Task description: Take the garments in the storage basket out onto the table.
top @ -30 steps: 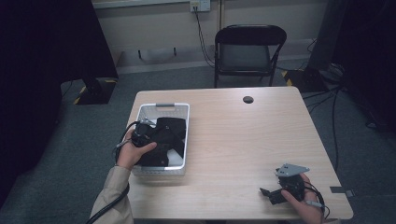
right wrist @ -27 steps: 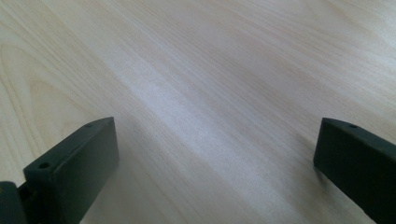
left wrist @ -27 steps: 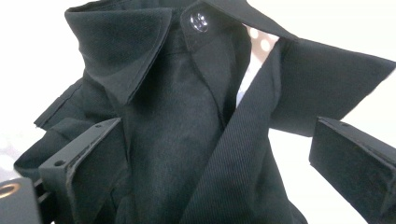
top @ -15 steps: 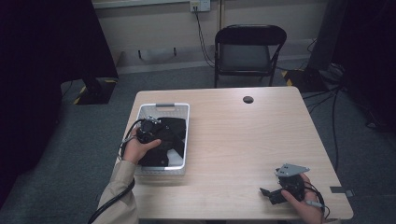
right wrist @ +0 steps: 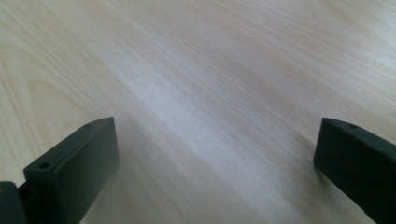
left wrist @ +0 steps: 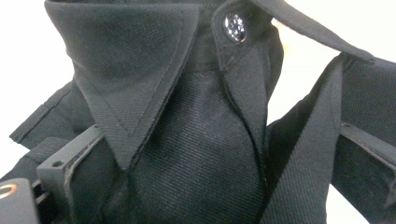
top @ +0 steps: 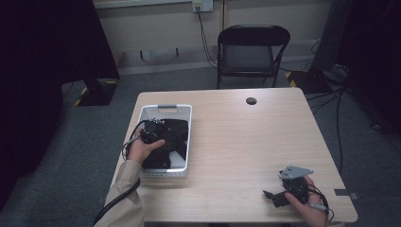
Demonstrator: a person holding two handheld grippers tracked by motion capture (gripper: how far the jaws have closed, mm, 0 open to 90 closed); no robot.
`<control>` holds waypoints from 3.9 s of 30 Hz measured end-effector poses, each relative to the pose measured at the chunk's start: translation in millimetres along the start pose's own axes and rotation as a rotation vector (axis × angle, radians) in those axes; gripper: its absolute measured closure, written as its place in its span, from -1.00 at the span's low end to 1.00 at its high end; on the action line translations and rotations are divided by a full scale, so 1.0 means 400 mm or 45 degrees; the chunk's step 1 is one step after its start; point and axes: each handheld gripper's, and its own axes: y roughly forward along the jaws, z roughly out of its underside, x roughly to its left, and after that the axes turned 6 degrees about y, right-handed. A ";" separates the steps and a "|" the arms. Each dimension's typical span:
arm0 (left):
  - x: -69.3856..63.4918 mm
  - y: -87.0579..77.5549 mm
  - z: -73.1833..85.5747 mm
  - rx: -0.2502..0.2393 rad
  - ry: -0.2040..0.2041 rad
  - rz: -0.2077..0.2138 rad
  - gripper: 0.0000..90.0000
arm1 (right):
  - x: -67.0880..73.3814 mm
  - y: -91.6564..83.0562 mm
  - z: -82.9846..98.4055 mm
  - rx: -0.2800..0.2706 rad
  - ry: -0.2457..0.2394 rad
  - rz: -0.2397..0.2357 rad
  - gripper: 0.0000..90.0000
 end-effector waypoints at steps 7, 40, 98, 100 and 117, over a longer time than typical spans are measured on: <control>0.001 0.015 -0.002 0.032 0.002 0.002 -0.94 | 0.000 0.000 0.000 0.000 0.000 0.000 -1.00; -0.020 0.044 -0.001 0.105 -0.026 -0.078 0.14 | 0.000 0.000 0.000 0.000 0.000 0.000 -1.00; -0.163 -0.328 -0.207 -0.218 0.097 0.105 0.59 | 0.000 0.000 0.000 0.000 -0.001 0.000 -1.00; -0.179 -0.329 -0.221 -0.219 0.119 0.107 0.59 | 0.000 0.000 0.000 0.000 -0.001 0.000 -1.00; -0.293 -0.304 -0.314 -0.254 0.216 0.213 0.60 | 0.000 0.000 0.000 0.000 -0.001 0.000 -1.00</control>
